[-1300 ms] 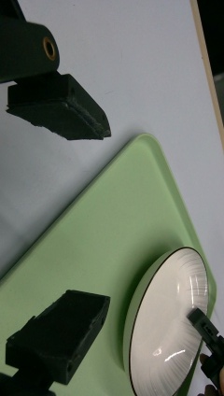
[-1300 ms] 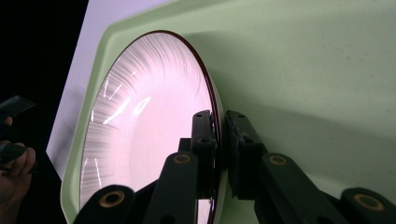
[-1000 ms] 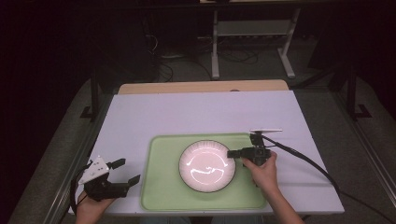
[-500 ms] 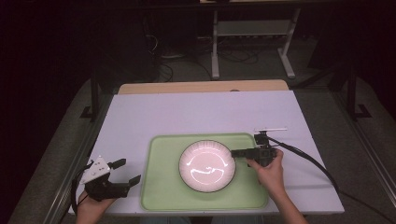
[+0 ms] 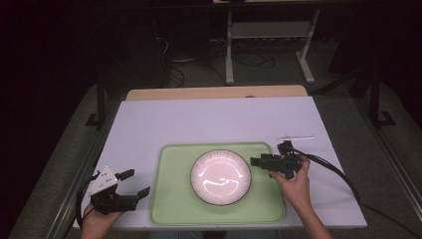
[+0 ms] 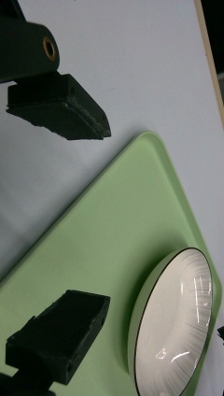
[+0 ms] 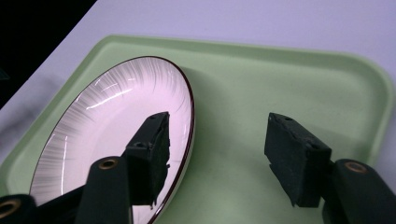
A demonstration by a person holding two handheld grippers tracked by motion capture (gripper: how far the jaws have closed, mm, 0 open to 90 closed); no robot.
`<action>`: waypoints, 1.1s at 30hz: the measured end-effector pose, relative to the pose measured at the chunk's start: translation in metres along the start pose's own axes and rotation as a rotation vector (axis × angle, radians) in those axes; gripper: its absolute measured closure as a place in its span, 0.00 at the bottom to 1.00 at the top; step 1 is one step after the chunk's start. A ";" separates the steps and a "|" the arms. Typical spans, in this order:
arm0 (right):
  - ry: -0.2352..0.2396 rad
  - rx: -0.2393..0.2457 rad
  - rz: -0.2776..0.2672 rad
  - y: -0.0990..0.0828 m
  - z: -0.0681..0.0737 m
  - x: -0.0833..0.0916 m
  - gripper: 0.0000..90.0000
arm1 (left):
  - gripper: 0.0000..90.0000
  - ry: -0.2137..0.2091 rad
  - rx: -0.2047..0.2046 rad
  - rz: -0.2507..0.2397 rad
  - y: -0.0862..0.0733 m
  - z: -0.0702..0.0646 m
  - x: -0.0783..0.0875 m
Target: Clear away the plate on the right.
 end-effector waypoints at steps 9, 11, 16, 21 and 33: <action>-0.057 0.113 -0.027 0.001 -0.002 0.015 0.36 | 0.18 0.000 0.002 0.005 -0.001 0.000 -0.002; -0.070 0.132 -0.033 0.002 -0.003 0.019 0.34 | 0.18 0.000 0.003 0.005 -0.001 0.000 -0.002; -0.084 0.149 -0.077 0.003 -0.007 0.030 0.32 | 0.18 0.000 0.003 0.007 -0.001 0.000 -0.002; -0.115 0.161 -0.096 0.001 -0.015 0.042 0.31 | 0.18 0.001 0.000 0.010 -0.001 0.000 -0.002; -0.199 0.205 -0.135 -0.004 -0.025 0.067 0.29 | 0.18 0.004 -0.001 0.012 -0.002 -0.001 -0.003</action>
Point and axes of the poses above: each handheld gripper's, and its own axes: x roughly backward along the jaws, y roughly out of its top, z roughly to its left, the point moved 7 cm from there along -x, roughly forward along the jaws, and after that the axes turned 15 degrees about x, right-handed, at the moved point
